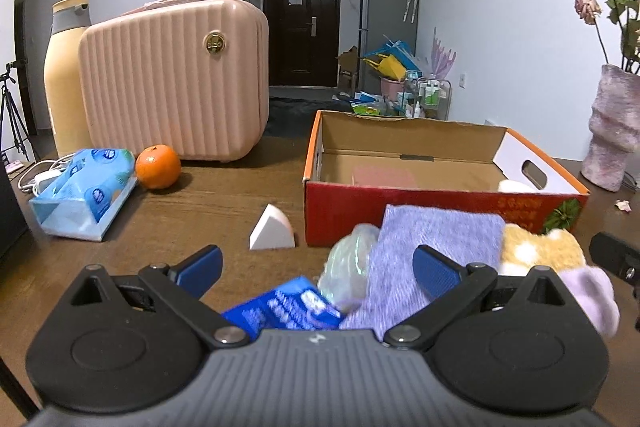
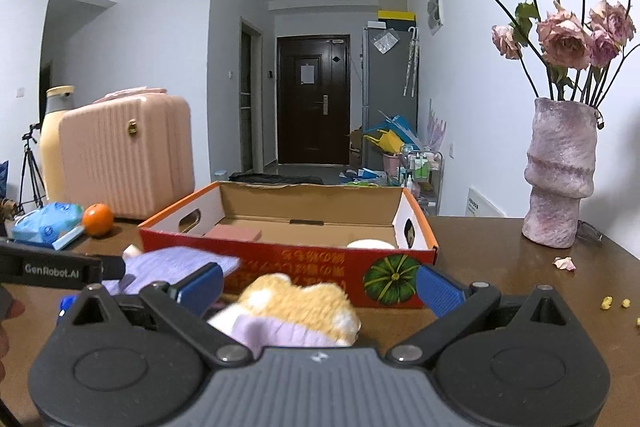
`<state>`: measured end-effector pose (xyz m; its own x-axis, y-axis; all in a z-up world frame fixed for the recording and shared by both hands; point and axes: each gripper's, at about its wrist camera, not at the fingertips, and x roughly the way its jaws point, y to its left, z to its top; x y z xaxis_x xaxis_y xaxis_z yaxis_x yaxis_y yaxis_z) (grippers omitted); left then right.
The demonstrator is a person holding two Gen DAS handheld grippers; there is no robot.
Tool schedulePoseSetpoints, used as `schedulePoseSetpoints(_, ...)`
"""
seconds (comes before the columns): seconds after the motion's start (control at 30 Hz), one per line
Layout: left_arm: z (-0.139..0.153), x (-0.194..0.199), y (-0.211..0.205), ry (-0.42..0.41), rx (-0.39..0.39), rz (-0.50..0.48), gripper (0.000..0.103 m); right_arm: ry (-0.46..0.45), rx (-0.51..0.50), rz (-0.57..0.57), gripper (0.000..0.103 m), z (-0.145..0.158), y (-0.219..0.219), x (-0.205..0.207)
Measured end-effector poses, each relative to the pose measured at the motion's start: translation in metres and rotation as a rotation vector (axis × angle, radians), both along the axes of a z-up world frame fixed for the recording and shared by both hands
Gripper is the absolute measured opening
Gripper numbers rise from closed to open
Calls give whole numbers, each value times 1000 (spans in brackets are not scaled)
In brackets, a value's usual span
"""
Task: Organize soft objects
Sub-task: 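Move the right gripper to the light-blue pom-pom and close on it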
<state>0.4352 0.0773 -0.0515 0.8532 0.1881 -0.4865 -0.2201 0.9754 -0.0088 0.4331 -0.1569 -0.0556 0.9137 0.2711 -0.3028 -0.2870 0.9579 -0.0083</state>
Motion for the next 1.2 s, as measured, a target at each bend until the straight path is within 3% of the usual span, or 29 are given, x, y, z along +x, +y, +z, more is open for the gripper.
schedulePoseSetpoints(0.73, 1, -82, 7, -11, -33, -35, 103, 62, -34, 44, 103, -17, 8, -63)
schedulePoseSetpoints(1.2, -4, -106, 21, 18, -45, -65, 103, 226, -77, 103, 103, -40, 37, -62)
